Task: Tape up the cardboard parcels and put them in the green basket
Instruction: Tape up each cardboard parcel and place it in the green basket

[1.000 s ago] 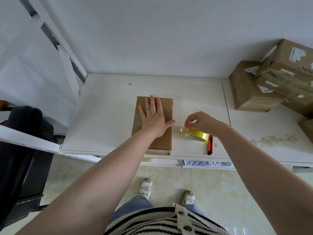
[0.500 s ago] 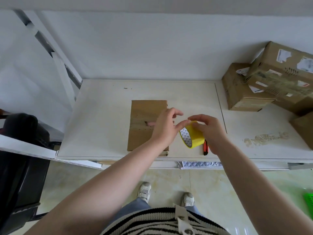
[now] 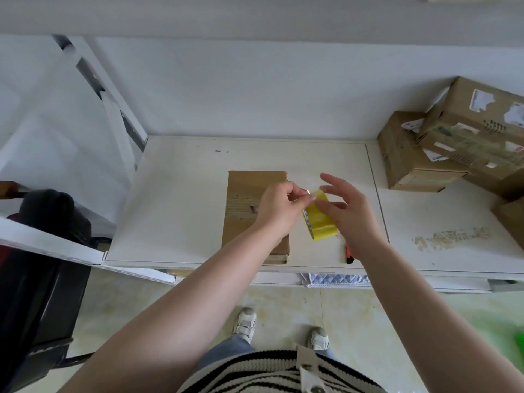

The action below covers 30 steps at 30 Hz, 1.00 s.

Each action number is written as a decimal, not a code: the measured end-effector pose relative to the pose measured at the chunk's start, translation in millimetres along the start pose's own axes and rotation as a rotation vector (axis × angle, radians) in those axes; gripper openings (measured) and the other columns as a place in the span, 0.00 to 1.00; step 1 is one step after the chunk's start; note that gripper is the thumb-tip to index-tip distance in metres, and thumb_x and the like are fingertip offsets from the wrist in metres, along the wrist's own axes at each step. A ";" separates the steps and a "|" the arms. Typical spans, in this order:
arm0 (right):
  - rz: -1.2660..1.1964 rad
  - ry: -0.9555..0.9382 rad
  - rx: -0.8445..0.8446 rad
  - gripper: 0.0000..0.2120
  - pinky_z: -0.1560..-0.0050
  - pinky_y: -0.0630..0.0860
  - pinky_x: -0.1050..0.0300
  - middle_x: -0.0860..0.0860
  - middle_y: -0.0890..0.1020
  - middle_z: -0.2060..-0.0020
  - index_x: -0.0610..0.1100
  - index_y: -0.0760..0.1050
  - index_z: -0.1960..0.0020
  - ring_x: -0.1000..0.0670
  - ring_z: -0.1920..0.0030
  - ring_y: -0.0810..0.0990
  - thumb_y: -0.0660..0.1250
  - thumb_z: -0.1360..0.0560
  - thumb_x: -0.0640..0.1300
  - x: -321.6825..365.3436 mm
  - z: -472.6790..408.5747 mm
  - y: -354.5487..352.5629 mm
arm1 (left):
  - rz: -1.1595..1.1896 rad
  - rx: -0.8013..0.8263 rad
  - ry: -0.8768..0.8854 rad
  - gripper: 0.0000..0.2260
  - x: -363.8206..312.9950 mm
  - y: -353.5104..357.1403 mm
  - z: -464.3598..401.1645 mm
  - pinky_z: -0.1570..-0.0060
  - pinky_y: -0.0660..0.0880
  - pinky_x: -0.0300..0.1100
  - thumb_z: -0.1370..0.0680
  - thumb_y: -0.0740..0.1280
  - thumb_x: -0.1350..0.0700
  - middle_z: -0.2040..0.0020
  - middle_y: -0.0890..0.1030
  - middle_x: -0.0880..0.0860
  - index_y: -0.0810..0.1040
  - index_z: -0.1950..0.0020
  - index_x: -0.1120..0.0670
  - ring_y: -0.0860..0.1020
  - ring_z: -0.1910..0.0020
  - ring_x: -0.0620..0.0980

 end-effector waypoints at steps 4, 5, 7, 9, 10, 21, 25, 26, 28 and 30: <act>0.115 -0.154 -0.051 0.22 0.51 0.75 0.63 0.54 0.80 0.44 0.52 0.73 0.35 0.56 0.44 0.78 0.73 0.26 0.41 9.9 5.2 -0.3 | 0.106 -0.008 -0.049 0.05 -1.1 -8.3 -1.7 0.53 0.76 0.33 0.26 0.74 0.56 0.58 0.84 0.52 0.81 0.58 0.56 0.80 0.60 0.42; 0.120 -0.197 -0.051 0.22 0.51 0.75 0.64 0.55 0.80 0.44 0.52 0.72 0.35 0.57 0.43 0.77 0.72 0.26 0.41 13.0 7.5 -0.3 | 0.122 -0.005 -0.055 0.05 -3.1 -8.7 -1.9 0.50 0.77 0.37 0.26 0.75 0.56 0.57 0.84 0.53 0.81 0.59 0.55 0.81 0.58 0.45; 0.133 -0.288 -0.044 0.19 0.50 0.75 0.66 0.56 0.80 0.45 0.51 0.71 0.36 0.59 0.42 0.77 0.70 0.24 0.38 20.0 10.9 -1.3 | 0.133 0.003 -0.060 0.06 -6.7 -9.1 -2.6 0.48 0.78 0.41 0.26 0.75 0.56 0.58 0.84 0.52 0.81 0.61 0.53 0.82 0.54 0.49; 0.163 -0.366 -0.020 0.16 0.48 0.76 0.64 0.56 0.81 0.46 0.49 0.72 0.39 0.57 0.41 0.78 0.67 0.23 0.35 26.4 12.3 -0.6 | 0.127 0.013 -0.060 0.06 -7.6 -9.1 -4.1 0.51 0.77 0.37 0.26 0.75 0.56 0.60 0.84 0.50 0.81 0.62 0.52 0.82 0.56 0.46; 0.183 -0.390 -0.002 0.15 0.47 0.76 0.63 0.56 0.81 0.46 0.48 0.72 0.40 0.56 0.41 0.78 0.66 0.23 0.35 28.6 11.9 0.1 | 0.117 0.021 -0.057 0.06 -7.8 -8.9 -4.6 0.55 0.75 0.32 0.26 0.75 0.56 0.61 0.83 0.48 0.81 0.62 0.52 0.81 0.59 0.40; 0.327 -0.291 -0.024 0.11 0.58 0.73 0.70 0.59 0.82 0.57 0.56 0.80 0.57 0.62 0.53 0.79 0.70 0.25 0.40 30.3 -1.1 -4.4 | -0.044 0.037 0.107 0.05 -18.9 -11.2 -4.5 0.52 0.77 0.42 0.26 0.75 0.56 0.58 0.83 0.50 0.81 0.57 0.56 0.80 0.57 0.46; 0.370 -0.222 -0.011 0.05 0.57 0.70 0.74 0.57 0.81 0.55 0.50 0.79 0.55 0.67 0.53 0.76 0.68 0.23 0.41 27.4 -6.5 0.2 | -0.104 0.000 0.170 0.06 -19.4 -10.0 -4.4 0.60 0.71 0.26 0.27 0.75 0.56 0.60 0.81 0.45 0.80 0.56 0.57 0.77 0.62 0.35; 0.373 -0.213 -0.003 0.04 0.56 0.69 0.75 0.56 0.81 0.54 0.49 0.79 0.54 0.67 0.53 0.76 0.68 0.22 0.41 27.3 -7.5 1.8 | -0.117 -0.024 0.191 0.07 -20.1 -9.7 -3.3 0.59 0.73 0.27 0.27 0.75 0.56 0.59 0.81 0.46 0.79 0.55 0.57 0.78 0.60 0.37; 0.361 -0.195 0.003 0.04 0.51 0.71 0.69 0.54 0.81 0.52 0.46 0.80 0.52 0.62 0.51 0.77 0.67 0.22 0.40 28.3 -9.3 4.0 | -0.128 -0.060 0.246 0.08 -22.6 -8.1 -0.6 0.56 0.76 0.33 0.26 0.74 0.57 0.57 0.81 0.50 0.77 0.54 0.58 0.80 0.57 0.43; 0.330 -0.176 -0.002 0.04 0.47 0.73 0.60 0.51 0.82 0.52 0.46 0.80 0.53 0.55 0.49 0.78 0.67 0.22 0.40 30.8 -11.2 4.8 | -0.142 -0.066 0.300 0.08 -25.9 -6.5 1.8 0.54 0.78 0.40 0.25 0.73 0.58 0.57 0.80 0.51 0.75 0.53 0.59 0.80 0.56 0.47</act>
Point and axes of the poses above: each hand's wrist, its own z-axis away from the middle knuckle, its own y-axis out of the palm, x = y × z, the point moved 6 cm from there along -z, towards the middle knuckle
